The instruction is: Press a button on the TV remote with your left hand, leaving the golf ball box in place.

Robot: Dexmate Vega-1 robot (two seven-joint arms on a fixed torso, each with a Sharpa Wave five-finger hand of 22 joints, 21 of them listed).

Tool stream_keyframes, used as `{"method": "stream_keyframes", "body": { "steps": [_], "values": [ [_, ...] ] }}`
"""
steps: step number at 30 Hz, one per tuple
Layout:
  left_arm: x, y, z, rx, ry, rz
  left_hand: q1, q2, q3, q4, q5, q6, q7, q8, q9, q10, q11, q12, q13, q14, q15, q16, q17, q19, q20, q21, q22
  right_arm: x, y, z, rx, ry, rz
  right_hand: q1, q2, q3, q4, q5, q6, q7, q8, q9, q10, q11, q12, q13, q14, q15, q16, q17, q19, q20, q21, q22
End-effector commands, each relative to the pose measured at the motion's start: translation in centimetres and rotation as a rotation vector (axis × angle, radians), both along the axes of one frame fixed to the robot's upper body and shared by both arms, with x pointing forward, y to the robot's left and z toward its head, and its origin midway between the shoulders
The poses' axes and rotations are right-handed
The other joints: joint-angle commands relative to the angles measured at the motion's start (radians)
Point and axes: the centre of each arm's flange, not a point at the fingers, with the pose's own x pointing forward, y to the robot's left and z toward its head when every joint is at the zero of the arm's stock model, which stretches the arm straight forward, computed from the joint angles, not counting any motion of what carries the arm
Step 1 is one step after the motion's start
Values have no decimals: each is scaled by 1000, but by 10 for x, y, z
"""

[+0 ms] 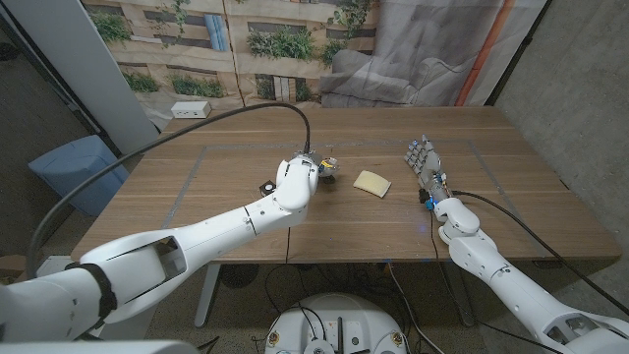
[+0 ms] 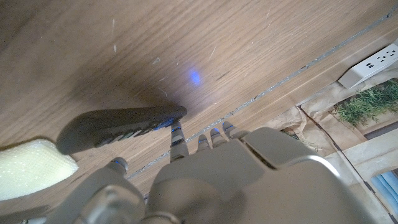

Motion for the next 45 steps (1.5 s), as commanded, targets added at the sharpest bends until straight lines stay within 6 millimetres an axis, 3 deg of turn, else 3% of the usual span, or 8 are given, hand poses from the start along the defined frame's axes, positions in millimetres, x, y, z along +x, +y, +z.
{"method": "stream_keyframes", "body": {
  "steps": [1,23,45],
  "values": [
    [-3,3,5,-5,-23,-4,-5,141,-8,0,9,-6,-1,5,2,-185,-1,6,3,-264,5,5,3,-243,3,5,2,3,3,4,-1,-6,1,-1,14,8,1,0,10,0,7,2,2,-1,3,1,5,3,7,3,1,4,5,3],
    [-8,5,12,-1,-44,-22,-3,142,-9,0,10,-4,0,8,2,-175,0,9,3,-255,4,7,2,-234,4,8,1,4,5,4,5,-13,3,-3,15,10,-1,0,12,1,7,2,3,-1,3,1,4,2,9,1,2,5,5,3],
    [-33,25,25,-73,-119,-23,-1,143,-8,-2,12,-4,-5,9,2,-152,1,16,3,-233,6,13,1,-219,4,12,0,4,5,7,-5,-13,4,-6,15,10,-3,0,13,0,7,2,2,-1,3,1,3,3,10,0,2,4,5,3]
  ]
}}
